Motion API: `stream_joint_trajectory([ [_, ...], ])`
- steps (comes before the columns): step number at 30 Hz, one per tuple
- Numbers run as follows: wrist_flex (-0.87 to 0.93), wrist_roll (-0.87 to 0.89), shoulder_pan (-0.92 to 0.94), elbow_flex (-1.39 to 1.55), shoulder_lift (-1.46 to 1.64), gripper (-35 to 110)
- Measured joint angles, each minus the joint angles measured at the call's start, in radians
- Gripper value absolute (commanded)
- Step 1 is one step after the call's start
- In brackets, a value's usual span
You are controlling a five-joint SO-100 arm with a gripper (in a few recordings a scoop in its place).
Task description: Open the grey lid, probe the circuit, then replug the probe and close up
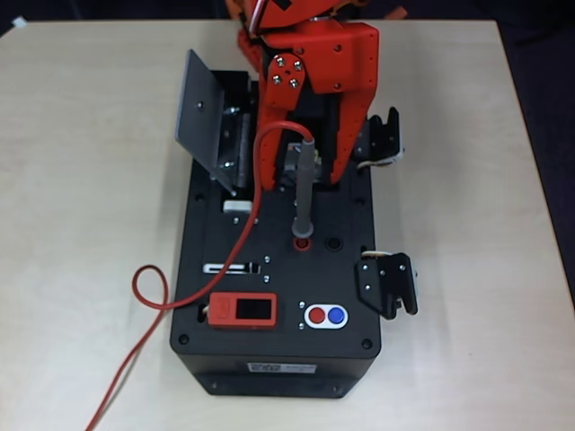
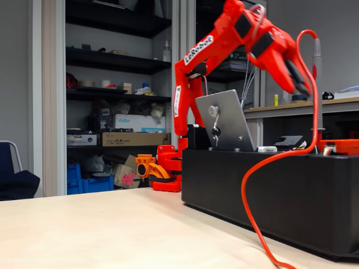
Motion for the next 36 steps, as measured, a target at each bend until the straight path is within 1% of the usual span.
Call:
stream_joint_trajectory([
  [8,-0.048,0.086,-0.040,-0.002,-0.037,20],
  [24,-0.103,0.081,0.006,-0.008,-0.137,19],
  [36,-0.100,0.086,0.020,-0.094,-0.229,16],
])
